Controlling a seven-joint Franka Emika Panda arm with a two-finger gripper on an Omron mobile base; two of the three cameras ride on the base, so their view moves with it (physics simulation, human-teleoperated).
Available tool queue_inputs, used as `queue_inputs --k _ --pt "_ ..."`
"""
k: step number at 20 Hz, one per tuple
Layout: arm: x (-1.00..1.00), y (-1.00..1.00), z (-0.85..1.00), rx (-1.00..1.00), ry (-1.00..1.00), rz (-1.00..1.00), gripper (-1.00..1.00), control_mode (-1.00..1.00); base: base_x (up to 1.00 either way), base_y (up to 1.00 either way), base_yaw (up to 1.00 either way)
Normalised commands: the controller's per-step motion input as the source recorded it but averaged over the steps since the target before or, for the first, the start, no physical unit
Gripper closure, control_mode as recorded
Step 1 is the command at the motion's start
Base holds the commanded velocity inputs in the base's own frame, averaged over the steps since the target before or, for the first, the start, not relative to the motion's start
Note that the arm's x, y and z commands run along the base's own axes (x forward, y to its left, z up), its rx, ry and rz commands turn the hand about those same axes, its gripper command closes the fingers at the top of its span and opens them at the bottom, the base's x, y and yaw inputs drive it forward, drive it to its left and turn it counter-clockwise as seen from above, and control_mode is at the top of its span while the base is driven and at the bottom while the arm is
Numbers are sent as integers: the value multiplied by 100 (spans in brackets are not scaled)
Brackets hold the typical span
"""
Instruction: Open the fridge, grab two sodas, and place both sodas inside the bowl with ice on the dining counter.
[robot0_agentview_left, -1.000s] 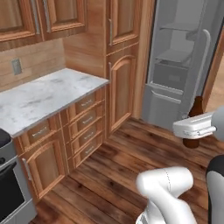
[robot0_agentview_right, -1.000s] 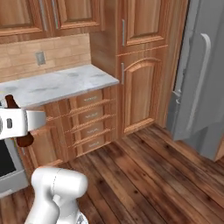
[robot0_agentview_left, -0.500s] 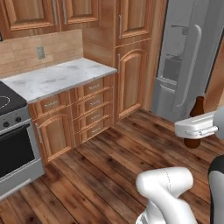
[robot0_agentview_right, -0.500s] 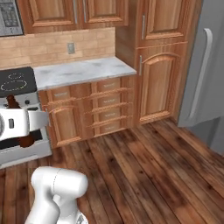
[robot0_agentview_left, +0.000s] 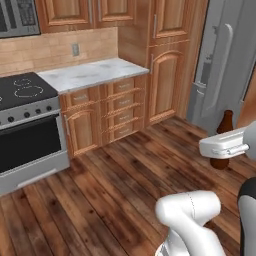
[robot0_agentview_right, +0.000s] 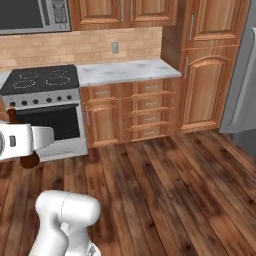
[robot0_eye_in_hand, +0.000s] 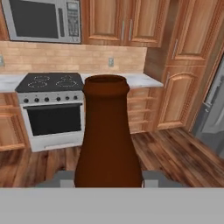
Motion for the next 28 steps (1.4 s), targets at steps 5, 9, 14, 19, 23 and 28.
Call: queue_inputs --k 5,9,14,19,23,28 --pt "0 0 0 0 0 0 100 100 -100 13 20" --pt "0 0 0 0 0 0 100 100 -100 26 17" --pt "0 0 0 0 0 0 100 100 -100 38 18" --pt "0 0 0 0 0 0 100 100 -100 53 15" --pt "0 0 0 0 0 0 100 100 -96 73 11" --pt "0 0 0 0 0 0 100 100 -98 73 10"
